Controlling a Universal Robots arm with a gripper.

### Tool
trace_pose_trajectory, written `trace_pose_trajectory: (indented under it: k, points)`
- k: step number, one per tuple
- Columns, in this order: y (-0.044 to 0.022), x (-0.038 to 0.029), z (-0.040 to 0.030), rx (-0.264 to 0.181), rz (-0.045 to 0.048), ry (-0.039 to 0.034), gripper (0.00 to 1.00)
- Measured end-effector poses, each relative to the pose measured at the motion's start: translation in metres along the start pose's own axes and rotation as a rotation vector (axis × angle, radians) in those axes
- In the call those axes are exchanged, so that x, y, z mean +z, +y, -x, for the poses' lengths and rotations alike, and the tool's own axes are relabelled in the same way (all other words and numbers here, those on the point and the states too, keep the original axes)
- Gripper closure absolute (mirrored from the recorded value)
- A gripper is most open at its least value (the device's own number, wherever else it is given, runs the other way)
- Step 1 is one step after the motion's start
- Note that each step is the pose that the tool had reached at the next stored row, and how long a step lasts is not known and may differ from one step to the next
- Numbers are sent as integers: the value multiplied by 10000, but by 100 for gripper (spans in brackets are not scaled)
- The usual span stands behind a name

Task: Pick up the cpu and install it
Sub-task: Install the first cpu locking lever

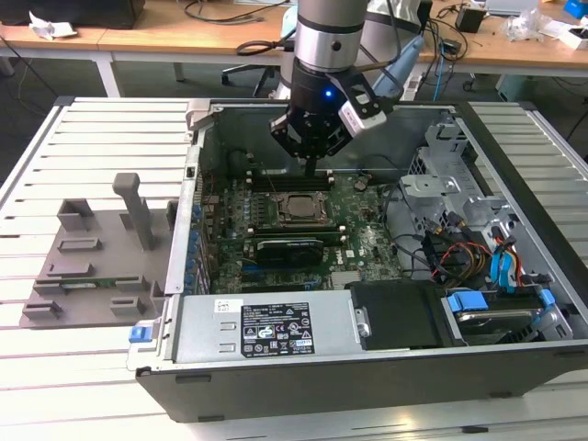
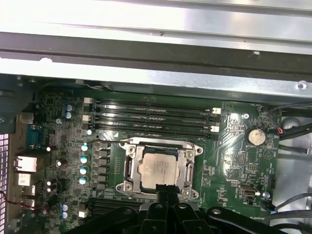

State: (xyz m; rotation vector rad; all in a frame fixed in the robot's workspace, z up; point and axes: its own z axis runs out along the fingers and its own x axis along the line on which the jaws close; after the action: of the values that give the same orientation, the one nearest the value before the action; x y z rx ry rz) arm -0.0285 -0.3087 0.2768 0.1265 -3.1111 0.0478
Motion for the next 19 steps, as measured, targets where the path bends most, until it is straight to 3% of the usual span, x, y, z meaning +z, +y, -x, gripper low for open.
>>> trace_pose_trajectory:
  k: [3,6,11,19]
  points:
    - [6,2,-53,0,1,-1,89]
    - [15,5,-169,0,2,-2,89]
    - [25,8,-286,-1,5,-3,89]
    - [35,12,-411,-1,5,-2,89]
